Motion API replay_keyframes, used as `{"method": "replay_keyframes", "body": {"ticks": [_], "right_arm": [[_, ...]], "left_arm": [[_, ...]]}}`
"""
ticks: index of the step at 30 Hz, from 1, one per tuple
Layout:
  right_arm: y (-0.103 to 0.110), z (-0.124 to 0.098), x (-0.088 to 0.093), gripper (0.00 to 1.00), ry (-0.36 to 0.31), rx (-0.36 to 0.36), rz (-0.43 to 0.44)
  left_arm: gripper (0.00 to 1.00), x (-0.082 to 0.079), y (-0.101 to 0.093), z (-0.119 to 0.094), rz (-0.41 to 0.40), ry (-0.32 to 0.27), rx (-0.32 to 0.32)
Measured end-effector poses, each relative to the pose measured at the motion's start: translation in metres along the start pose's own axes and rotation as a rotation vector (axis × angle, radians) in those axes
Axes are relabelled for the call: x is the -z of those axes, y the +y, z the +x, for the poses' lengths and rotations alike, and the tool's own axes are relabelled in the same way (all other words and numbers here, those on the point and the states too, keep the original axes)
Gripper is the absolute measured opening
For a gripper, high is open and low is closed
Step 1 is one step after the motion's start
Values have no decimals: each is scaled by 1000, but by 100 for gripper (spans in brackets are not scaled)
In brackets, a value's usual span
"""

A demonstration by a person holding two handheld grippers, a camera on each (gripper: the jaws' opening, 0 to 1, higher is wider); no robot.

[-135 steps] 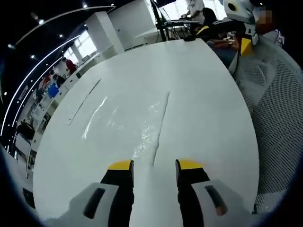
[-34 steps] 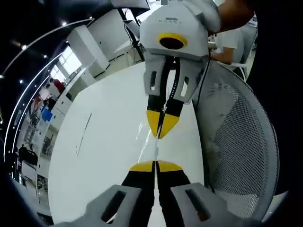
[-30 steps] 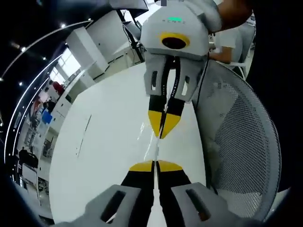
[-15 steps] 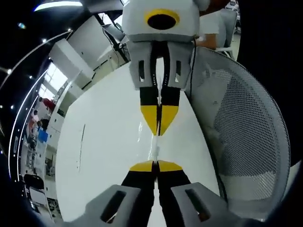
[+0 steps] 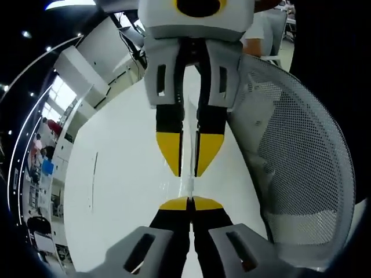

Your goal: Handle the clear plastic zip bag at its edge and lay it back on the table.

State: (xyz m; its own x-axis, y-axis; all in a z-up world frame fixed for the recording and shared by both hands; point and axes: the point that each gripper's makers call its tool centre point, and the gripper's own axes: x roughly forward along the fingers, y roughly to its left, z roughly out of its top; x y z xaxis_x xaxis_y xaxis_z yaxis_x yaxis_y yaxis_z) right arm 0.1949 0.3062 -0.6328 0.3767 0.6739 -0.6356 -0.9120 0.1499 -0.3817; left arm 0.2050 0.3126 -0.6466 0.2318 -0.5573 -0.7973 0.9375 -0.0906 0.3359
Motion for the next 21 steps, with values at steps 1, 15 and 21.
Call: {"method": "replay_keyframes", "body": {"ticks": [1,15,21], "right_arm": [[0,1,-1,5,-1,-1,0],[2,9,0,2,35,-4,-16],[2,9,2,1,49,0,-9]], "left_arm": [[0,1,0,0,3,1,0],[0,-2,0,6,6,-4,12],[0,-7,0,9,31,-4,13]]}}
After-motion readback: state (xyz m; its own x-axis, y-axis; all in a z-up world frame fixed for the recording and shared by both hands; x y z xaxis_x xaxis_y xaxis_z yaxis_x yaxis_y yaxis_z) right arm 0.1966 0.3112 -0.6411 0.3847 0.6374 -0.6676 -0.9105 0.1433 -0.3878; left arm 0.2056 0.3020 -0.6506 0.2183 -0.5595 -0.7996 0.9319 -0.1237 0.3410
